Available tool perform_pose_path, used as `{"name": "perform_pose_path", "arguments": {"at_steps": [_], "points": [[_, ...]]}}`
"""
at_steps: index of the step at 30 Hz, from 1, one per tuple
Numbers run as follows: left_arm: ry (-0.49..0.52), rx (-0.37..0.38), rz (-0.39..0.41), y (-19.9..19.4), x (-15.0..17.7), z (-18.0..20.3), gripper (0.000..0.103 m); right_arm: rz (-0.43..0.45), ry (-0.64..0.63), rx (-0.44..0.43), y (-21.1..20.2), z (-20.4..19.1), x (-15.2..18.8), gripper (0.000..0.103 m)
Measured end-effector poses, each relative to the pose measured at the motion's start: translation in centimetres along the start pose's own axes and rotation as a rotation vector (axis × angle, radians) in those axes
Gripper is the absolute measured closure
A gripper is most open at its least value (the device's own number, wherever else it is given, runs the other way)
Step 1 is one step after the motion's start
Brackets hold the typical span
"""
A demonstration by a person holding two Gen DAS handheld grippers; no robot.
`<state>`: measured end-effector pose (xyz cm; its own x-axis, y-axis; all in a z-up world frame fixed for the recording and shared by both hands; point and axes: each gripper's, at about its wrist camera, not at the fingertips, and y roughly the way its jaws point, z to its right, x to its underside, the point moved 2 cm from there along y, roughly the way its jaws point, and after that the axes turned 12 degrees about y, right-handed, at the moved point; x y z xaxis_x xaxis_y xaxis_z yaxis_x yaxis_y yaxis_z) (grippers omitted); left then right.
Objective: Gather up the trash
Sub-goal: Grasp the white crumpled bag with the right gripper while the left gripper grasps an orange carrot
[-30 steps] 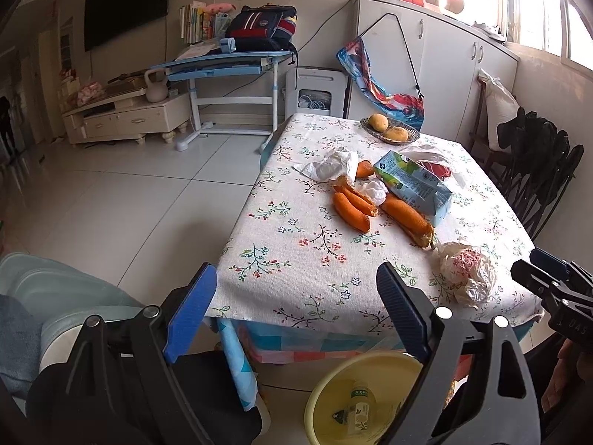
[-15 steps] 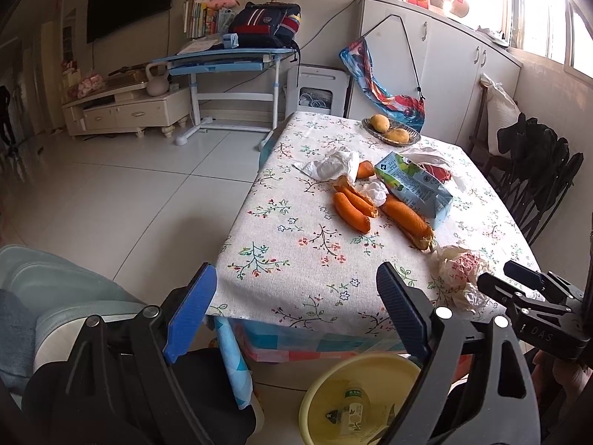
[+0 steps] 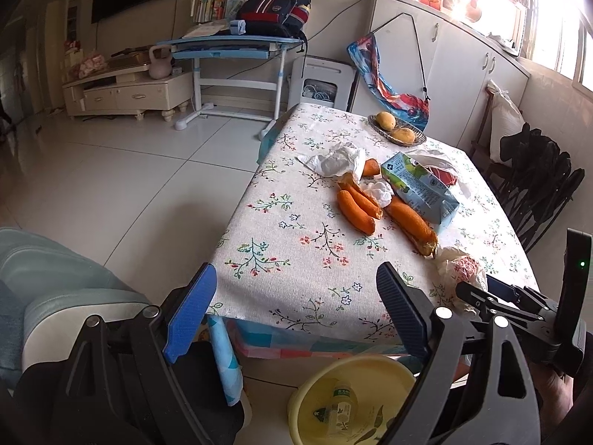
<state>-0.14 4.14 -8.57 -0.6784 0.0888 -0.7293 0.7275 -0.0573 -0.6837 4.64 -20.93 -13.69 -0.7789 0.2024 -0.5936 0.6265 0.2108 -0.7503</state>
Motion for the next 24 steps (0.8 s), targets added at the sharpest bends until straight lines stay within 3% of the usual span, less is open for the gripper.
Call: {"name": "perform_pose_path", "arguments": {"at_steps": [3, 8, 19, 24], "points": [[-0.008, 0.01, -0.012, 0.9, -0.6, 0.0, 0.018, 0.003, 0.009, 0.009, 0.2, 0.3, -0.4, 0.06], [0.017, 0.019, -0.039, 3.3, -2.0, 0.9, 0.019, 0.032, 0.034, -0.006, -0.7, 0.8, -0.8, 0.068], [0.038, 0.053, -0.144, 10.8, -5.2, 4.0, 0.028, 0.025, 0.121, -0.036, -0.9, 2.5, -1.3, 0.067], [0.076, 0.019, -0.19, 13.5, -5.9, 5.3, 0.032, 0.021, 0.129, -0.049, -0.7, 2.8, -1.7, 0.066]]}}
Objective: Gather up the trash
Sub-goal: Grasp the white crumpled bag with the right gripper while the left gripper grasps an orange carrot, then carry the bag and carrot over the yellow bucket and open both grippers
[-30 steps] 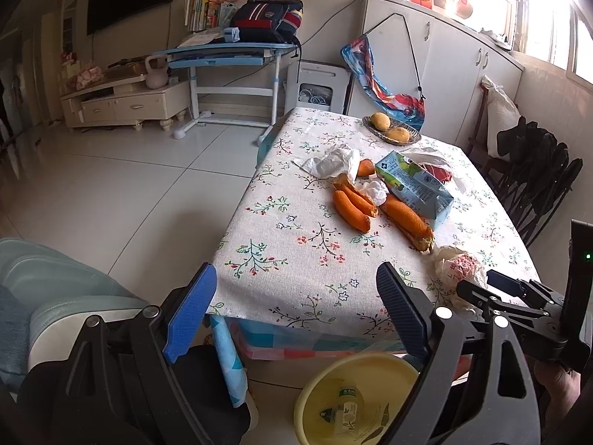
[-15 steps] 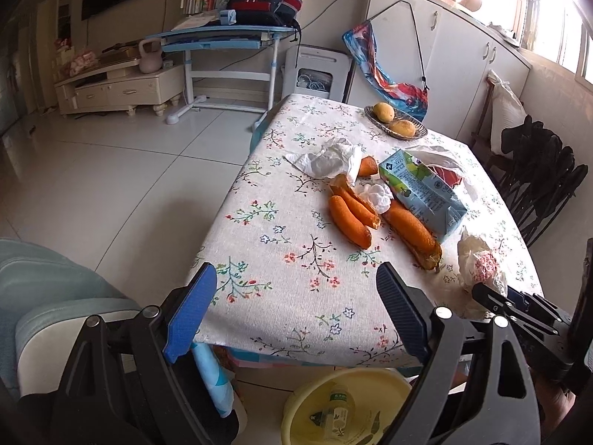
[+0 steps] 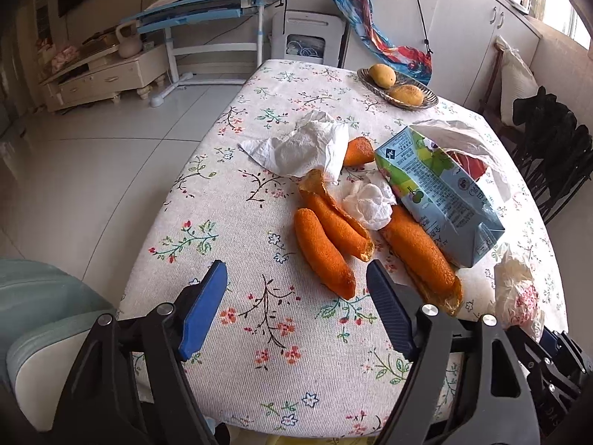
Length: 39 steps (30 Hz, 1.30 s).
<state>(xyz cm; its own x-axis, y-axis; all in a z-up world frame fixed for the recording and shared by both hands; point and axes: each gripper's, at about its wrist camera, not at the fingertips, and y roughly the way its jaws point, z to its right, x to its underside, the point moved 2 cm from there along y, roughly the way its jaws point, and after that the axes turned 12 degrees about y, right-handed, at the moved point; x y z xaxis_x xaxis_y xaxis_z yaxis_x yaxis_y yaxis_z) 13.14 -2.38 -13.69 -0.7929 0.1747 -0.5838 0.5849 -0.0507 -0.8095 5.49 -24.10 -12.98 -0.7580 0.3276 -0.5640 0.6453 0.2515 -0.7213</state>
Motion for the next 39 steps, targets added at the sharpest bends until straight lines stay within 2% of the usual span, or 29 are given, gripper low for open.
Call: {"name": "perform_pose_path", "arguments": {"at_steps": [7, 12, 15, 16, 18, 20, 23, 27, 33, 39], "points": [[0.022, -0.026, -0.05, 2.5, -0.6, -0.2, 0.035, -0.005, -0.026, -0.008, 0.5, -0.3, -0.4, 0.061], [0.038, -0.016, -0.048, 2.5, -0.8, -0.7, 0.054, 0.007, -0.029, -0.004, 0.6, -0.3, -0.7, 0.054], [0.053, -0.01, -0.041, 2.7, -1.0, -0.8, 0.062, -0.007, -0.026, -0.003, 1.0, -0.2, -0.6, 0.054], [0.058, -0.007, -0.038, 2.7, -1.1, -0.8, 0.064, -0.016, -0.028, 0.002, 1.2, -0.3, -0.6, 0.054], [0.071, 0.012, -0.035, 2.7, -1.2, -0.4, 0.08, -0.024, -0.035, 0.005, 1.3, -0.4, -0.5, 0.06], [0.095, 0.02, -0.035, 2.7, -1.2, 0.2, 0.083, -0.02, -0.046, 0.01, 1.2, -0.4, -0.5, 0.064], [0.119, 0.034, -0.032, 2.3, -0.9, 0.8, 0.086, -0.011, -0.04, 0.0, 0.9, -0.3, -0.5, 0.069], [0.155, 0.007, -0.001, 0.8, -0.5, 1.2, 0.087, 0.014, -0.027, -0.016, 0.2, -0.2, -0.7, 0.073], [0.212, -0.05, 0.09, -3.0, 0.3, 1.7, 0.088, 0.053, 0.006, -0.048, -1.0, 0.1, -0.9, 0.073], [0.24, -0.056, 0.175, -6.6, 1.5, 2.3, 0.088, 0.083, 0.007, -0.088, -2.0, -0.5, -0.8, 0.073]]}}
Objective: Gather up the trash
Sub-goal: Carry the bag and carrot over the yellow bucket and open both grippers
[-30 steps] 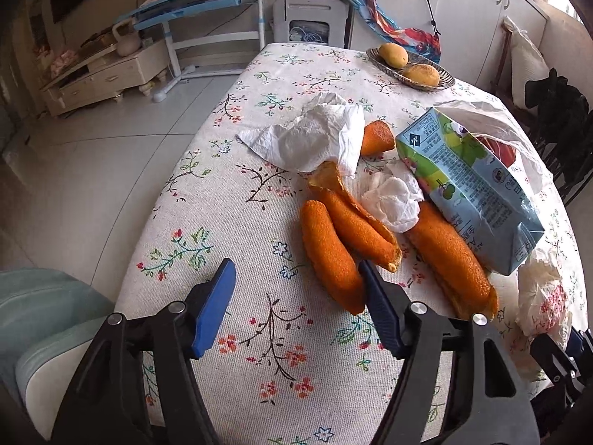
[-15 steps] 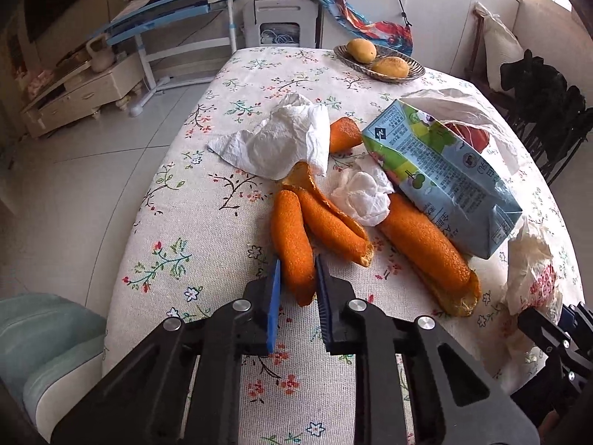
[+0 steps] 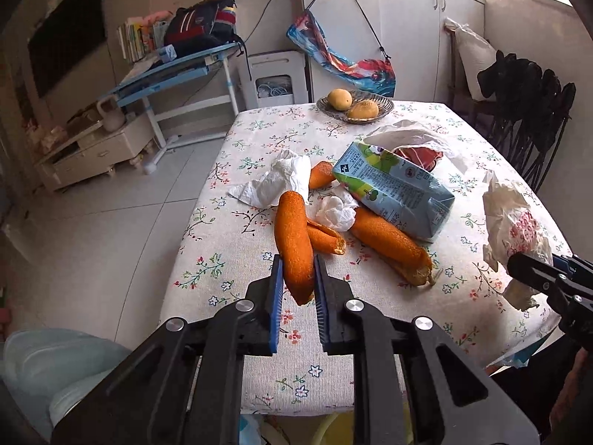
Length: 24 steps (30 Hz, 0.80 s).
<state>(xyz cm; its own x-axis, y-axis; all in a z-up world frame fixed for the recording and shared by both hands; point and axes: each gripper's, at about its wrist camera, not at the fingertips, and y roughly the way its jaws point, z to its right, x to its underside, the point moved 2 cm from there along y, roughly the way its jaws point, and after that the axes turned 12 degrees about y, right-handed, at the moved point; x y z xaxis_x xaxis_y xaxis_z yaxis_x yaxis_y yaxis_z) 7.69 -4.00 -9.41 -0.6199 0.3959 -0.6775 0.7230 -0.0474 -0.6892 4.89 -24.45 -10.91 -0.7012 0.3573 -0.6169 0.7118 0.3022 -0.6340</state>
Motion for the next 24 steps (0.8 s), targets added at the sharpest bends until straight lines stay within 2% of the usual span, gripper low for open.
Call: {"name": "perform_pose_path", "arguments": {"at_steps": [10, 24], "points": [[-0.034, 0.02, 0.115, -4.7, 0.6, -0.2, 0.088, 0.052, -0.017, -0.044, -1.6, -0.9, 0.1, 0.073], [-0.056, 0.068, 0.195, -8.4, 1.9, 0.6, 0.088, 0.113, -0.062, -0.065, -3.9, -1.8, 0.6, 0.073]]}}
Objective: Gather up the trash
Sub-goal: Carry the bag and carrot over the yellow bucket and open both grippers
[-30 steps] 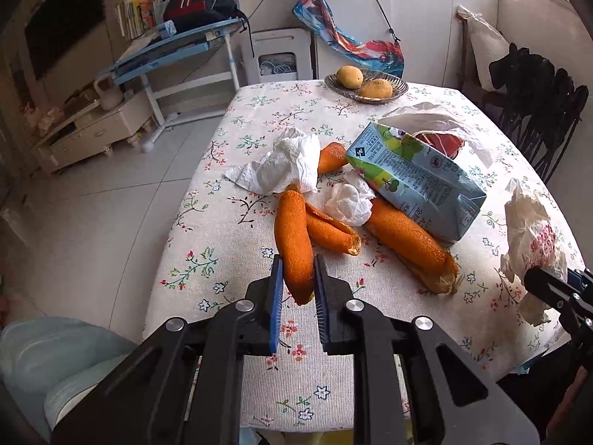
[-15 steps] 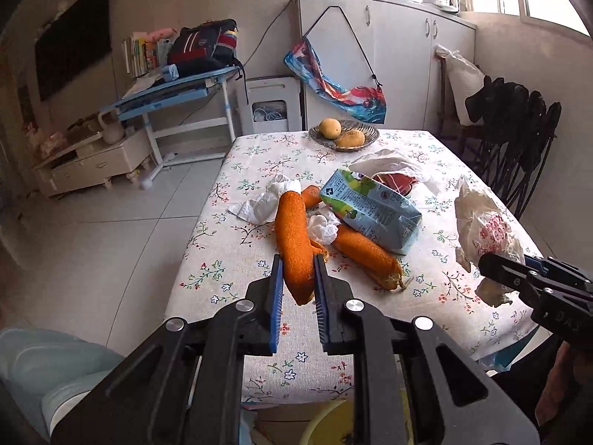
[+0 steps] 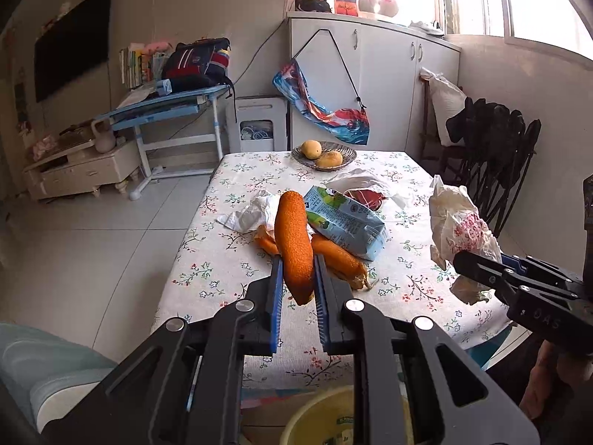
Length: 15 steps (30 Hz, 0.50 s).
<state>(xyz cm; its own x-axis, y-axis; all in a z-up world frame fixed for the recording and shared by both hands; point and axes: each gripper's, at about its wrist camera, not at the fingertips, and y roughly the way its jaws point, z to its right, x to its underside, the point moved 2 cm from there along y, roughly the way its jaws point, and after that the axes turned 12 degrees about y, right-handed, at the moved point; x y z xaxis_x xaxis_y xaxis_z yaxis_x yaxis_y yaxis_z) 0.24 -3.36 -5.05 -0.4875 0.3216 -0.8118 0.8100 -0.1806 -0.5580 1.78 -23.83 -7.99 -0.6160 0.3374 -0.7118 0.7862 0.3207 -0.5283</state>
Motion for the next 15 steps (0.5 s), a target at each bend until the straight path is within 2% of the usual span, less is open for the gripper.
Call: {"name": "perform_pose_path", "arguments": {"at_steps": [15], "points": [[-0.004, -0.003, 0.037, -2.6, 0.9, 0.5, 0.088, -0.019, -0.021, -0.04, -1.6, -1.2, 1.8, 0.073]]}}
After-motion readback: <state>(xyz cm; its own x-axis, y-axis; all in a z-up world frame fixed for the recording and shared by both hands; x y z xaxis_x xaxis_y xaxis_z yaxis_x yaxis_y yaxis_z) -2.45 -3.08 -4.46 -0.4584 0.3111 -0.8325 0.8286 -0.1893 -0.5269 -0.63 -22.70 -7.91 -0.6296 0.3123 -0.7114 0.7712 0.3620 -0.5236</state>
